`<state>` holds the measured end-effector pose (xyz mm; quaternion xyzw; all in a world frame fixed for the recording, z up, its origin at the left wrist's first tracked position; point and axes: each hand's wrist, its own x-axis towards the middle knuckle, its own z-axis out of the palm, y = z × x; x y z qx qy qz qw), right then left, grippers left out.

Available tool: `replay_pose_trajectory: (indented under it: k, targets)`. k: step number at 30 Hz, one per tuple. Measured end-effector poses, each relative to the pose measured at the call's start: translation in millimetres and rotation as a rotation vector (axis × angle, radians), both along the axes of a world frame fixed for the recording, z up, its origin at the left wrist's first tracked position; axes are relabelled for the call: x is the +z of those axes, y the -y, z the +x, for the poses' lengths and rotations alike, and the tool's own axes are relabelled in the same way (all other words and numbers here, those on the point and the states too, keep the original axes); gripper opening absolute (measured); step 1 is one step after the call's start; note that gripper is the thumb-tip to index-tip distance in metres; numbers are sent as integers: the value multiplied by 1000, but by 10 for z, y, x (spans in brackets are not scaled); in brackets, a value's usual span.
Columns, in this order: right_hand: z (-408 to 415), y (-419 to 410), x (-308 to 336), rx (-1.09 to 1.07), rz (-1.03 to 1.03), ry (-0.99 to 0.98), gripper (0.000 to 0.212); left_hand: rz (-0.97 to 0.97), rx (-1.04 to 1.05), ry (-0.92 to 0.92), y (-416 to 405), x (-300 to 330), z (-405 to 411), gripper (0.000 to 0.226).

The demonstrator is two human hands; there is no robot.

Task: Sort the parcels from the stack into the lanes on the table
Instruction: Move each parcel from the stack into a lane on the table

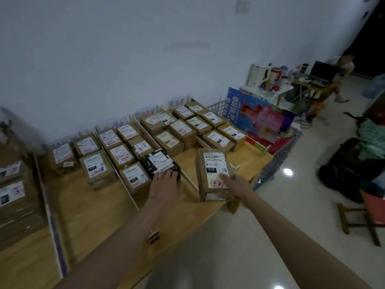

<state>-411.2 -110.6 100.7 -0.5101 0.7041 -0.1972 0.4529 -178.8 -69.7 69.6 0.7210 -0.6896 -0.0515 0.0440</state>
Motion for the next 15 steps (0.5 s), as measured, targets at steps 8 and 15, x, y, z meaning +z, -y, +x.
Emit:
replay_pose_trajectory:
  k: [8, 15]
  targets:
    - [-811, 367, -207, -111, 36, 64, 48, 41, -65, -25, 506, -76, -764, 57]
    - [-1292, 1087, -391, -112, 52, 44, 26, 78, -79, -29, 1365, -340, -1219, 51]
